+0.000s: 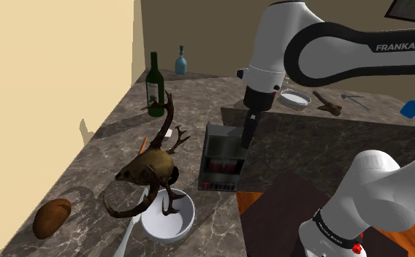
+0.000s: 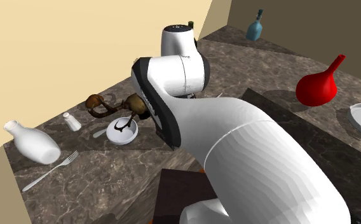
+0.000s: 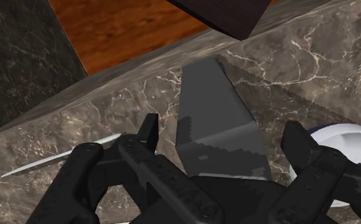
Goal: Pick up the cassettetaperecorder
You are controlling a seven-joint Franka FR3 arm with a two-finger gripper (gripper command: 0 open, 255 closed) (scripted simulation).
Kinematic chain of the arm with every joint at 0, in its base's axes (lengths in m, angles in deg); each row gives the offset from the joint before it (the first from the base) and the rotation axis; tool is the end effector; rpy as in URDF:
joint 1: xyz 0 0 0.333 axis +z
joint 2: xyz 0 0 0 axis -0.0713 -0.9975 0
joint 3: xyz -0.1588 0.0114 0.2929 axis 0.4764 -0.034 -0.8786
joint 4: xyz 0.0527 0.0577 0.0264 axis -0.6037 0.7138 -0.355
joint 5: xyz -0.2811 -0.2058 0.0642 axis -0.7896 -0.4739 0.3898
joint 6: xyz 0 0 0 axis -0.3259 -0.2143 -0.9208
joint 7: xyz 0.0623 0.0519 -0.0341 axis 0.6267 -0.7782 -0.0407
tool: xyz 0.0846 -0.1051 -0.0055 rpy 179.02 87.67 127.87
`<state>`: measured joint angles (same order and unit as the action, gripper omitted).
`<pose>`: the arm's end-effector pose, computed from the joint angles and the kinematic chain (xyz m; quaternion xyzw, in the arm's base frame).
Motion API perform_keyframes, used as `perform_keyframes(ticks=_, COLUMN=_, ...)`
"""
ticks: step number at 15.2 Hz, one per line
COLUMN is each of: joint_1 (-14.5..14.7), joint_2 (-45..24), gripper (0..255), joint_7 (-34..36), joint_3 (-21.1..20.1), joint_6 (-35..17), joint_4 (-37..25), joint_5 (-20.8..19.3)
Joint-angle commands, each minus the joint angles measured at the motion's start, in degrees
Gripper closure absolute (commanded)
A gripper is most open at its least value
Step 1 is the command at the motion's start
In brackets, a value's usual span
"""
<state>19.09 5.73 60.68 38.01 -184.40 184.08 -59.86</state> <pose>0.2803 0.1574 0.5075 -0.9706 -0.2388 0.0222 0.0190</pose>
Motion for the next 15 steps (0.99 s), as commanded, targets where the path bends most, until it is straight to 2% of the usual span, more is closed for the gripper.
perform_keyframes(ticks=1, joint_1=0.04, joint_2=0.09, gripper=255, joint_7=0.0, joint_3=-0.05, joint_6=-0.37, joint_4=0.44, joint_5=0.05)
perform_keyframes(ticks=10, joint_1=0.06, joint_2=0.05, gripper=255, joint_7=0.07, joint_3=-0.09, joint_6=-0.31, joint_4=0.33, joint_5=0.07)
perform_keyframes(ticks=15, joint_1=-0.06, joint_2=0.15, gripper=255, joint_7=0.28, joint_3=0.24, joint_6=3.55, joint_4=-3.43, joint_5=-0.23)
